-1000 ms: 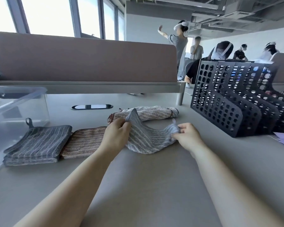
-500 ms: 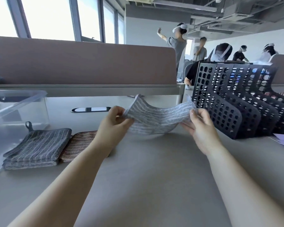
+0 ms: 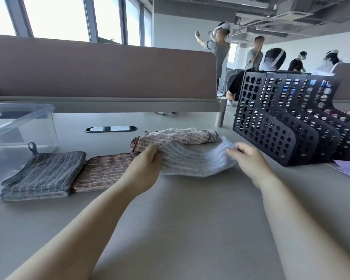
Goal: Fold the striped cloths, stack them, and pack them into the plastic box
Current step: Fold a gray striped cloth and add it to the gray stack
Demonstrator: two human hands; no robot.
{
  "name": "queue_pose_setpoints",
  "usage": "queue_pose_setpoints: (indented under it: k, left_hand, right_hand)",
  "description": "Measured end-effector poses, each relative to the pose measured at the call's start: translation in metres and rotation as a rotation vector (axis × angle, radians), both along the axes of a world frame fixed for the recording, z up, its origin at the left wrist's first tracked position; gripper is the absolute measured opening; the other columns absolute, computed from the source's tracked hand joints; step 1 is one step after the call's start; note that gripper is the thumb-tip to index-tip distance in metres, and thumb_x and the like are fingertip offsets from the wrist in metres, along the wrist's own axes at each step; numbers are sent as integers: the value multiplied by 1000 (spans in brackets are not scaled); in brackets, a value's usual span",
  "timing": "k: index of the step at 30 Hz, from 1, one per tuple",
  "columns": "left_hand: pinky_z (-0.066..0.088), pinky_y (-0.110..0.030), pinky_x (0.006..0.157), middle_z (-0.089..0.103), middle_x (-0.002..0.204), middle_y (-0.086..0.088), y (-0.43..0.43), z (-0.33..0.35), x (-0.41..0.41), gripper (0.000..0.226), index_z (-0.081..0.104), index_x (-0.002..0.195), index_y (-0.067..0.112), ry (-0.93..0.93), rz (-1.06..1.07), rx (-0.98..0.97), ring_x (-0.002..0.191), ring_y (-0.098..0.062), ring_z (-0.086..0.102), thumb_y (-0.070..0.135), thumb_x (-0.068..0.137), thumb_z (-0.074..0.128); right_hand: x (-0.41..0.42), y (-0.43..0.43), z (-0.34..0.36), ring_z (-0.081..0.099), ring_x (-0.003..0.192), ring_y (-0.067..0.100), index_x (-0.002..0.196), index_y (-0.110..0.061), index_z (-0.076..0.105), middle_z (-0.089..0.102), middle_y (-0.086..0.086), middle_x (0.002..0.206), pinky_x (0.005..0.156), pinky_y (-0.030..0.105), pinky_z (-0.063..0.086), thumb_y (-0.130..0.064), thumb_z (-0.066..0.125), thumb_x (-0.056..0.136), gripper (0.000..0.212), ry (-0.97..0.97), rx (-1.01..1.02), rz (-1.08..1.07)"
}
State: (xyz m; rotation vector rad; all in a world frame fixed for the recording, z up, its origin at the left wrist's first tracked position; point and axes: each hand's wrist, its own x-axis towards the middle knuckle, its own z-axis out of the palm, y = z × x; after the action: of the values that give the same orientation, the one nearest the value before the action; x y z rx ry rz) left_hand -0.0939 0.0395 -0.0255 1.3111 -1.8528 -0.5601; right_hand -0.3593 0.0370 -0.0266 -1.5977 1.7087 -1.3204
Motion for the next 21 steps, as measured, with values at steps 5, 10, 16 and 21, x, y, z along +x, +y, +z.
queue_pose_setpoints:
  k: [5,10,16,21]
  left_hand:
    - [50,-40,80,60,96,-5,-2,-9,-3,18,50,100,21,372,96,45,92,-28,56,24,99,32]
    - [42,-32,81,61,110,-2,3,-3,-6,24,57,113,22,206,82,-182,101,-22,53,19,101,36]
    - [54,-26,55,63,95,1,1,2,-8,28,55,104,32,407,82,114,69,-23,66,20,101,30]
    - [43,-27,87,52,87,6,9,-2,-14,17,52,101,17,494,-163,-13,82,-7,48,20,101,36]
  right_hand:
    - [1,-4,-5,47,73,18,91,-3,55,56,11,83,61,30,33,-31,49,97,30,90,49,-22]
    - [-3,-9,-6,43,69,18,100,-3,52,50,9,85,59,34,37,-32,42,100,31,53,12,-152]
    - [-7,-5,-6,33,56,15,73,-6,45,36,2,62,51,26,26,-31,53,96,34,16,14,-139]
    - [-4,-6,-2,60,78,32,108,-5,52,61,17,109,72,41,49,-35,41,100,33,-8,-40,-203]
